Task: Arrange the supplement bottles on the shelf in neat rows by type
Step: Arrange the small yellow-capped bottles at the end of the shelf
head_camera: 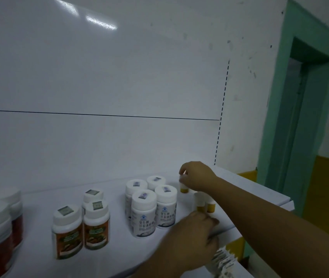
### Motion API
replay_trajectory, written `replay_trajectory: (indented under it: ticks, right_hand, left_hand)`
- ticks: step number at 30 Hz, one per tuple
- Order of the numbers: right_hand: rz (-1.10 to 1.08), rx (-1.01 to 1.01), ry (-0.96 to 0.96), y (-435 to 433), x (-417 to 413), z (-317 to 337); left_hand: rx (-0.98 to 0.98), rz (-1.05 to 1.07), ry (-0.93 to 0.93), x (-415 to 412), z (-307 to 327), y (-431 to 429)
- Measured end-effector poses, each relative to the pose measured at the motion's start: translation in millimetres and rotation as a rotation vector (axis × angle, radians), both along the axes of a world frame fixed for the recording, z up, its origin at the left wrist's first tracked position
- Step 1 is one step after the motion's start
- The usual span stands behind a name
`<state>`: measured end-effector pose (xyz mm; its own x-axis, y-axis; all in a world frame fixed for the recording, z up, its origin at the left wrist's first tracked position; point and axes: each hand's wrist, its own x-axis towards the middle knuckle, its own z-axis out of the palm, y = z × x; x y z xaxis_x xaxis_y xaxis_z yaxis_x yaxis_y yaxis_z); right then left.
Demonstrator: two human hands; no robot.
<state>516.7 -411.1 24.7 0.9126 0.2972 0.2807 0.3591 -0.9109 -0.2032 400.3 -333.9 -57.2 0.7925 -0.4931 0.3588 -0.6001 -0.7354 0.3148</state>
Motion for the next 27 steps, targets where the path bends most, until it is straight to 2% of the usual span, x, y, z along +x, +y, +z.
replay_trajectory:
  ticks: [6, 10, 12, 14, 16, 17, 18, 20, 23, 27]
  right_hand:
    - [0.038, 0.362, -0.031, -34, -36, 20]
    - [0.087, 0.621, 0.079, -51, -72, 25]
    - [0.128, 0.732, 0.149, -57, -91, 24]
    - [0.187, 0.803, 0.216, -64, -107, 21]
    - [0.236, 0.851, 0.277, -69, -121, 18]
    - [0.257, 0.867, 0.309, -71, -127, 16]
    - [0.275, 0.876, 0.341, -72, -133, 13]
    - [0.306, 0.877, 0.392, -72, -142, 5]
    - [0.364, 0.845, 0.442, -74, -151, -5]
    - [0.394, 0.791, 0.501, -80, -159, -12]
  left_hand:
    - [-0.044, 0.024, 0.01, -10, 5, -1]
    - [-0.146, 0.115, -0.022, -19, 11, -2]
    - [-0.46, 0.178, -0.031, -33, 13, -4]
    - [-0.87, 0.325, 0.067, -51, 20, -9]
    - [-1.191, 0.504, 0.42, -64, 28, -11]
    - [-1.296, 0.503, 0.612, -71, 31, -12]
    - [-1.393, 0.432, 0.759, -76, 31, -12]
    - [-1.588, 0.223, 0.916, -87, 29, -13]
    - [-1.738, 0.152, 0.919, -101, 21, -13]
    - [-1.755, 0.198, 0.918, -113, 10, -15]
